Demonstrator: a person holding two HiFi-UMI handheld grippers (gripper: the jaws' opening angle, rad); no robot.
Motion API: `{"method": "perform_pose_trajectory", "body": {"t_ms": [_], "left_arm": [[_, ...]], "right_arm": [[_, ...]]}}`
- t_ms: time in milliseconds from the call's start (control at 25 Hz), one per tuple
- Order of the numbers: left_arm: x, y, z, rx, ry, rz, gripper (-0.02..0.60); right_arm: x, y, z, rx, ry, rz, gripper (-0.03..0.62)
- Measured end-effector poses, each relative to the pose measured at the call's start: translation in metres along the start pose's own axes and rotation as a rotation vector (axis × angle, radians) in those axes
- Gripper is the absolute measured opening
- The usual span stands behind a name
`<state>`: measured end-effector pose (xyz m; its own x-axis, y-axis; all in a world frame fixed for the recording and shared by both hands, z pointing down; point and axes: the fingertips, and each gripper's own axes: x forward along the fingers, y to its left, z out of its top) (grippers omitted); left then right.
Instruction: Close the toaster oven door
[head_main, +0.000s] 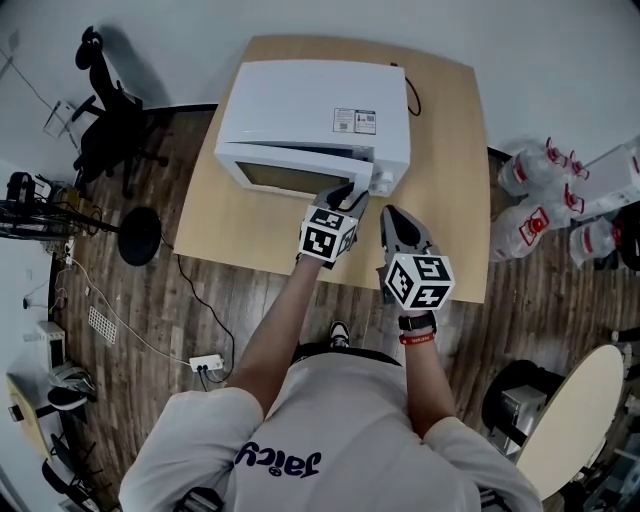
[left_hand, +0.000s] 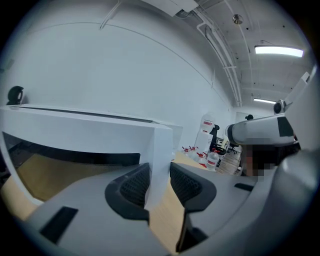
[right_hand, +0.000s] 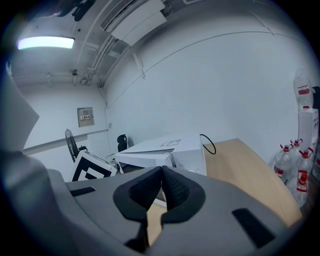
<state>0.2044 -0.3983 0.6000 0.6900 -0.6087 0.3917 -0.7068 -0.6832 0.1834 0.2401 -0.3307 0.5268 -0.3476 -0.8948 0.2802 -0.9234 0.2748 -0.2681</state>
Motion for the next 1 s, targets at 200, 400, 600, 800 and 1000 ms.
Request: {"method": "perform_pose_trajectory", "body": {"t_ms": [200,400,600,800,1000], "left_arm": [[0.009,0.005,0.004,-0.01,0.002,0.007,0.141],[0.016,0.009,0.006,-0.017,0.001,0.017,0.141],[0.018,0.009,0.007,-0.016,-0.009,0.04,0.143],[0.026,0.014,0.011,-0.032,-0.005,0.065,0.143],[0.03,0.017,0.014,-0.044,-0.001,0.064,0.144]], "right_arm": [[0.002,-0.007,-0.003,0.009,0.005,-0.011,0.015],[0.006,-0.01,-0.002,0.011,0.006,-0.01,0.015],[0.008,-0.012,-0.004,0.013,0.011,-0.009,0.015],[0.01,-0.01,-0.004,0.015,0.013,-0.003,0.015],[0.007,-0.007,-0.003,0.019,0.014,0.0,0.015]]}}
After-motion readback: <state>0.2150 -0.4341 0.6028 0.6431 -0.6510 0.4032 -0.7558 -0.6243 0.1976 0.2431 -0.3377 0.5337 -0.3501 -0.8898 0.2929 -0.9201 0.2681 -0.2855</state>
